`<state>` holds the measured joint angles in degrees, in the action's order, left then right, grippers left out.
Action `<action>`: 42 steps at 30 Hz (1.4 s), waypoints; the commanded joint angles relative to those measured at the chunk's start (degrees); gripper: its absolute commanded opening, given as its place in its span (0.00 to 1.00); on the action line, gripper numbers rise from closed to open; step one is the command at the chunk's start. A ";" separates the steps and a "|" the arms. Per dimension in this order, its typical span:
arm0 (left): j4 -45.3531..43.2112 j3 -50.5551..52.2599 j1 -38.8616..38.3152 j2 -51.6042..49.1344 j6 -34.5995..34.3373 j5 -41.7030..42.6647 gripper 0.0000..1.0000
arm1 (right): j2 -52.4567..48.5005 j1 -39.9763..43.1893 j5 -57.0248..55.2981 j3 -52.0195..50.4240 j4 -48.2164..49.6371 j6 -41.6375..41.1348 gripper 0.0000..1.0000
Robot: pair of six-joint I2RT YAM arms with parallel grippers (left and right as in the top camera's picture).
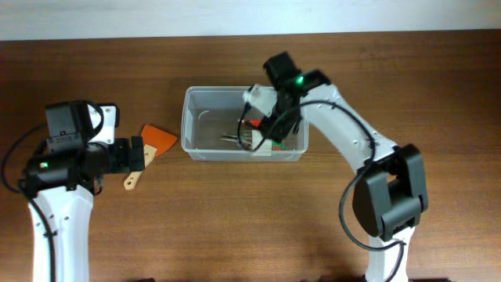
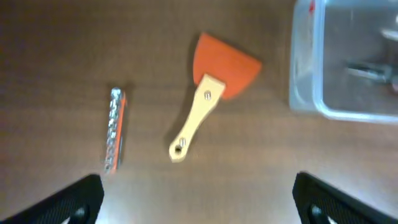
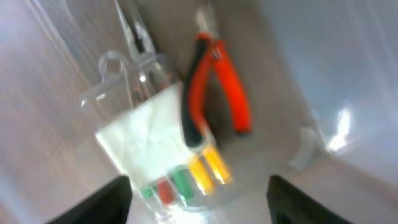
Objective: Pack container
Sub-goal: 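Carry the cutters into the container, release, and raise the right arm, then lower the left gripper onto the scraper's wooden handle and grasp it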
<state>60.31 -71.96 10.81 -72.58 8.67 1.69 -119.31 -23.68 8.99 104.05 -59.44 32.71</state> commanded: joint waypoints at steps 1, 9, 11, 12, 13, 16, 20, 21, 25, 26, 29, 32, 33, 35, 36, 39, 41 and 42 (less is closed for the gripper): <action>4.24 -9.88 0.13 0.17 2.14 0.87 0.99 | 3.32 2.08 -2.58 11.91 -4.79 -1.38 0.83; 17.46 -17.97 -0.20 -7.45 8.48 4.20 0.99 | 4.83 13.31 -9.68 34.25 -15.78 -20.70 0.99; 17.90 -17.22 -0.79 -10.91 10.73 5.05 0.99 | 4.85 17.16 -9.68 37.70 -19.10 -22.47 0.99; 17.16 -16.76 -1.22 -12.55 11.37 4.98 0.99 | 4.85 18.84 -9.68 38.77 -20.52 -22.60 0.99; 16.11 -16.28 -1.70 -14.16 11.78 4.98 0.99 | 4.85 20.50 -9.68 39.52 -21.75 -22.58 0.99; 12.26 -14.75 -3.41 -19.08 14.49 4.98 0.99 | 4.85 24.65 -9.68 39.87 -24.09 -22.75 0.99; 6.10 -10.60 -5.97 -24.81 19.32 4.04 0.99 | 4.83 28.41 -9.66 39.85 -25.27 -22.80 0.99; 4.50 -9.11 -6.49 -25.83 19.32 3.54 0.99 | 4.83 28.96 -9.68 39.87 -25.22 -22.75 0.99; -2.54 -0.83 -7.41 -27.82 19.52 1.44 0.99 | 4.83 30.21 -9.68 39.85 -25.22 -22.73 0.99; -4.31 1.14 -7.21 -27.82 19.52 1.25 0.99 | 4.83 30.21 -9.68 39.85 -25.18 -22.73 0.99; -7.39 4.70 -5.92 -27.82 19.50 1.31 0.99 | 4.79 30.12 -9.68 39.85 -24.79 -22.73 0.98; -8.76 6.25 -4.87 -27.85 19.58 1.25 0.99 | 4.72 30.08 -9.68 39.85 -24.50 -22.71 0.99; -9.03 6.40 -4.63 -27.93 19.78 1.22 0.99 | 4.72 30.10 -9.68 39.85 -24.44 -22.71 0.99; -9.88 6.40 -4.63 -27.93 19.69 -0.31 0.99 | 4.72 30.10 -9.70 39.85 -24.22 -22.71 0.99; -10.51 6.40 -4.63 -27.93 19.15 -1.46 0.99 | 4.72 30.10 -9.68 39.85 -24.13 -22.71 0.99; -11.96 6.40 -4.63 -27.93 18.03 -2.60 0.99 | 4.66 30.10 -9.68 39.85 -24.06 -22.69 0.99; -12.59 6.40 -4.63 -27.93 18.08 -2.60 0.99 | 4.61 30.10 -9.68 39.85 -23.98 -22.69 0.98; -13.14 6.40 -4.63 -28.04 18.16 -2.62 0.99 | 4.57 30.10 -9.68 39.85 -23.91 -22.69 0.99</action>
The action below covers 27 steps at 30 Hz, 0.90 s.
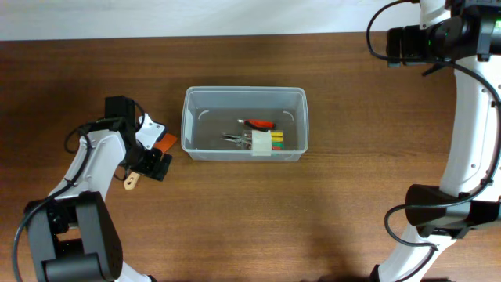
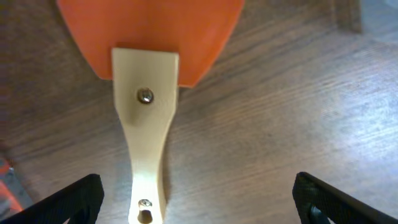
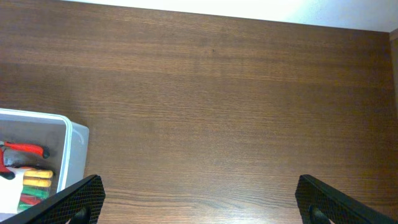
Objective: Pack container
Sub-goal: 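Lower the left gripper onto the scraper's wooden handle and grasp it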
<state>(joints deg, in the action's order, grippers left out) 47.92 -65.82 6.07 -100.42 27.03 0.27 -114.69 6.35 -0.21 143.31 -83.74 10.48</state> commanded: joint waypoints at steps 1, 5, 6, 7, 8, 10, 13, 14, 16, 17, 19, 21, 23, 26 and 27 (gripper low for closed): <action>-1.29 0.26 0.11 -0.31 0.17 -1.22 0.99 | -0.04 0.07 -0.48 0.59 0.52 -0.46 0.99; -3.28 0.26 0.11 -1.75 1.73 -1.44 0.99 | -0.11 0.09 -0.48 0.59 0.92 -0.46 0.99; -3.58 0.26 0.11 -2.21 2.36 -1.40 0.99 | -0.11 0.11 -0.46 0.59 0.98 -0.48 0.99; -3.82 0.26 0.11 -2.97 2.97 -1.64 0.99 | -0.11 0.11 -0.46 0.59 1.05 -0.48 0.98; -4.04 0.26 0.13 -3.72 3.56 -1.64 0.99 | -0.11 0.11 -0.48 0.59 1.07 -0.46 0.99; -4.52 0.26 0.11 -5.38 4.33 -1.62 0.99 | -0.11 0.11 -0.46 0.59 1.11 -0.48 0.99; -5.75 0.26 0.11 -7.50 4.33 -1.64 0.99 | -0.15 0.11 -0.48 0.59 1.27 -0.46 0.98; -6.19 0.26 0.13 -8.00 4.31 -1.62 0.99 | -0.15 0.11 -0.48 0.59 1.27 -0.46 0.99; -7.02 0.26 0.42 -8.35 4.15 -1.62 0.99 | -0.15 0.11 -0.48 0.59 1.29 -0.46 0.99; -7.41 0.24 0.63 -8.33 4.11 -1.62 0.99 | -0.15 0.11 -0.46 0.59 1.36 -0.46 0.99; -7.89 0.20 1.36 -8.33 4.11 -1.62 0.99 | -0.15 0.11 -0.46 0.59 1.49 -0.46 0.99; -8.24 0.20 2.23 -8.33 4.11 -1.62 0.99 | -0.15 0.11 -0.48 0.59 1.49 -0.46 0.99; -8.28 0.20 3.17 -8.35 4.11 -1.60 0.99 | -0.15 0.11 -0.48 0.59 1.46 -0.46 0.99; -8.26 0.20 4.15 -8.37 4.13 -1.60 0.99 | -0.15 0.11 -0.48 0.59 1.46 -0.46 0.99; -8.26 0.20 4.24 -8.37 4.13 -1.60 0.99 | -0.15 0.11 -0.48 0.59 1.46 -0.46 0.99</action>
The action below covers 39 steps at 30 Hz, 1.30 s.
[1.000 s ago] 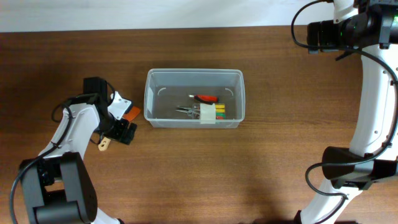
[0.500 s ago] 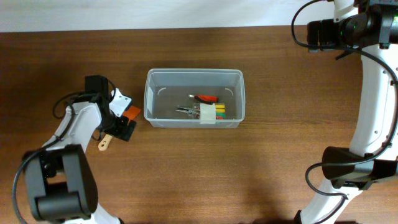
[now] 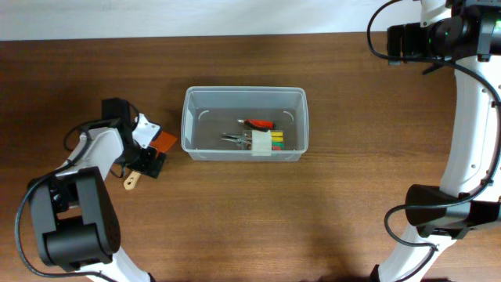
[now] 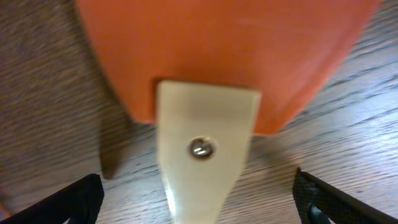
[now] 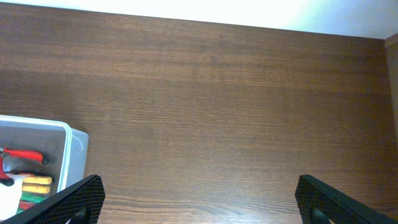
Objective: Pack container
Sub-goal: 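Lower the left gripper onto the scraper's wooden handle and grasp it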
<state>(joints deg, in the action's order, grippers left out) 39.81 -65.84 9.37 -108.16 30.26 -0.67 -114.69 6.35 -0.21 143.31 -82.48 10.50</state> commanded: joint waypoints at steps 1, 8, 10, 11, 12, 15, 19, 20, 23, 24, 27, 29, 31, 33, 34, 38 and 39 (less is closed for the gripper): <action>-0.15 0.22 0.94 -0.63 0.94 -0.66 0.99 | -0.15 0.11 -0.48 0.59 0.20 -0.48 0.98; 0.39 0.24 0.92 -1.14 0.87 -0.07 0.99 | -0.15 0.11 -0.48 0.59 0.17 -0.48 0.99; 1.20 0.24 0.92 -1.70 0.87 1.01 0.99 | -0.15 0.11 -0.48 0.59 0.17 -0.48 0.99; 1.49 0.24 0.92 -2.08 0.85 1.38 0.99 | -0.15 0.11 -0.48 0.59 0.17 -0.48 0.98; 1.75 0.24 0.92 -2.36 0.87 1.75 0.99 | -0.15 0.11 -0.48 0.59 0.17 -0.48 0.99; 1.99 0.24 0.92 -2.86 0.87 1.99 1.00 | -0.15 0.11 -0.48 0.59 0.17 -0.48 0.99; 2.23 0.24 0.92 -2.95 0.90 2.51 0.97 | -0.15 0.11 -0.48 0.59 0.17 -0.48 0.99; 2.25 0.24 0.92 -2.97 0.90 3.17 0.96 | -0.15 0.11 -0.48 0.59 0.17 -0.48 0.99; 2.23 0.24 0.92 -3.17 0.92 4.87 0.95 | -0.15 0.11 -0.48 0.59 0.15 -0.48 0.99; 2.25 0.24 0.92 -3.28 0.94 5.29 0.95 | -0.15 0.11 -0.48 0.59 0.13 -0.48 0.98; 2.62 0.24 0.92 -3.58 0.92 5.84 0.96 | -0.15 0.11 -0.50 0.59 -0.02 -0.48 0.99; 2.82 0.24 0.92 -3.63 0.92 5.84 0.96 | -0.15 0.11 -0.50 0.59 -0.04 -0.48 0.99; 2.89 0.24 0.92 -3.63 0.90 5.84 0.96 | -0.15 0.11 -0.50 0.59 -0.02 -0.48 0.99; 2.93 0.24 0.92 -3.63 0.90 5.84 0.95 | -0.15 0.11 -0.50 0.59 -0.02 -0.31 0.99; 3.06 0.24 0.92 -3.63 0.90 5.84 0.94 | -0.15 0.11 -0.50 0.59 0.00 -0.31 0.98; 3.54 0.24 0.92 -3.63 0.90 5.84 0.79 | -0.15 0.11 -0.50 0.59 0.04 -0.31 0.98; 3.76 0.24 0.92 -3.63 0.87 5.84 0.76 | -0.15 0.11 -0.50 0.59 0.04 -0.31 0.99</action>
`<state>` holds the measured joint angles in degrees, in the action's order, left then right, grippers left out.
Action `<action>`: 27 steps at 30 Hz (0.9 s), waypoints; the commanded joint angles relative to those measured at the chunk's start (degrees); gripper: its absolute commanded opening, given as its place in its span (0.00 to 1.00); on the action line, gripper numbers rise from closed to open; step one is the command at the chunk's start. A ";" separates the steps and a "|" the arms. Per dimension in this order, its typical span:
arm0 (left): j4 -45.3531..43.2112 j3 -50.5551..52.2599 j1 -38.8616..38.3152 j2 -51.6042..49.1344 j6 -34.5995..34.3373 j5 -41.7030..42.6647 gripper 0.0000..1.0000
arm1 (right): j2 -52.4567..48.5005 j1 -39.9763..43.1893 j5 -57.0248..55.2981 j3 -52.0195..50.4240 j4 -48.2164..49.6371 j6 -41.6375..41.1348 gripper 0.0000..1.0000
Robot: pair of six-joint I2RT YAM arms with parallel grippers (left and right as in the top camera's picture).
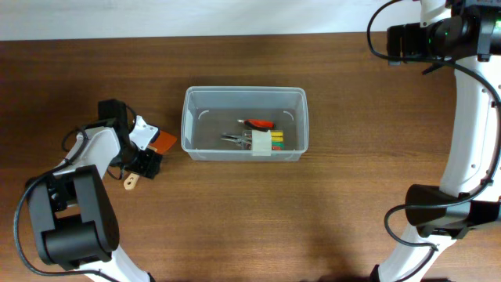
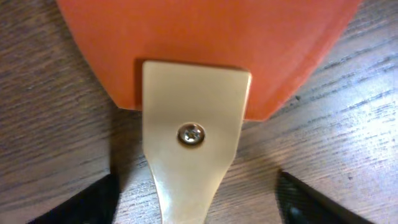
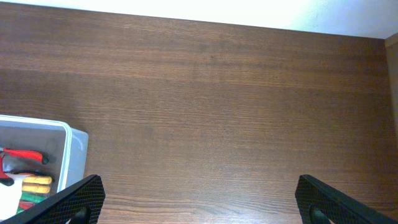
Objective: Pack container
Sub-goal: 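Lower the left gripper onto the scraper's wooden handle and grasp it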
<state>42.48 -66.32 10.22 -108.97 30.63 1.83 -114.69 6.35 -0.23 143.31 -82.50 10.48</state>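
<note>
An orange scraper with a pale wooden handle lies on the table left of the clear container. My left gripper is low over the scraper and open. Its dark fingers stand either side of the handle without touching it, and the orange blade fills the top of the left wrist view. Red-handled pliers and a packet with coloured pieces lie in the container. My right gripper is raised at the far right, open and holding nothing.
The container's corner shows at the lower left of the right wrist view, the rest being bare brown wood. The table's far edge meets a white wall. The left arm's base stands at the near left.
My left gripper's fingers stand a little nearer the scraper's handle on both sides, and the handle sits more central in the view. The right arm and the container's contents have not moved.
At first my right gripper was open inside the container over the pliers and packet, while the left hung open above the scraper. Then the right arm was up at the far right and the left gripper low over the scraper. It has since closed in around the handle.
</note>
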 commanded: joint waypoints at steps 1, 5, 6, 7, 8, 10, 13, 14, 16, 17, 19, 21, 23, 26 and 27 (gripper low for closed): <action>1.27 0.72 0.07 -2.82 0.50 3.34 0.74 | -0.15 0.11 -0.48 0.59 0.07 -0.28 0.98; 1.86 0.72 0.07 -2.82 0.50 3.34 0.63 | -0.15 0.11 -0.48 0.59 0.11 -0.28 0.99; 1.92 0.72 0.07 -2.82 0.50 3.34 0.59 | -0.15 0.11 -0.48 0.59 0.15 -0.28 0.99; 1.99 0.72 0.07 -2.82 0.50 3.34 0.54 | -0.15 0.11 -0.48 0.59 0.17 -0.28 0.99; 2.03 0.72 0.07 -2.82 0.50 3.34 0.49 | -0.15 0.11 -0.48 0.59 0.20 -0.28 0.99; 2.14 0.72 0.07 -2.82 0.50 3.34 0.42 | -0.15 0.11 -0.46 0.59 0.20 -0.28 0.99; 2.19 0.72 0.07 -2.82 0.50 3.34 0.34 | -0.15 0.11 -0.48 0.59 0.20 -0.28 0.99; 2.19 0.72 0.07 -2.82 0.50 3.34 0.33 | -0.15 0.11 -0.48 0.59 0.20 -0.28 0.99; 2.19 0.72 0.07 -2.82 0.50 3.34 0.32 | -0.15 0.11 -0.48 0.59 0.17 -0.28 0.99; 2.19 0.72 0.07 -2.82 0.50 3.34 0.31 | -0.15 0.11 -0.46 0.59 0.17 -0.28 0.99; 2.36 0.72 0.07 -2.82 0.50 3.34 0.28 | -0.15 0.11 -0.48 0.59 0.17 -0.28 0.99; 2.64 0.72 0.07 -2.82 0.50 3.34 0.26 | -0.15 0.11 -0.48 0.59 0.17 -0.28 0.99; 3.04 0.72 0.07 -2.82 0.50 3.34 0.25 | -0.15 0.11 -0.48 0.59 0.17 -0.28 0.99; 3.23 0.72 0.07 -2.82 0.50 3.34 0.22 | -0.15 0.11 -0.48 0.59 0.17 -0.28 0.98; 3.23 0.72 0.07 -2.82 0.50 3.34 0.21 | -0.15 0.11 -0.46 0.59 0.17 -0.28 0.99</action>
<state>44.99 -66.54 10.22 -108.99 30.85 3.22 -114.69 6.35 -0.21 143.31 -82.48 10.50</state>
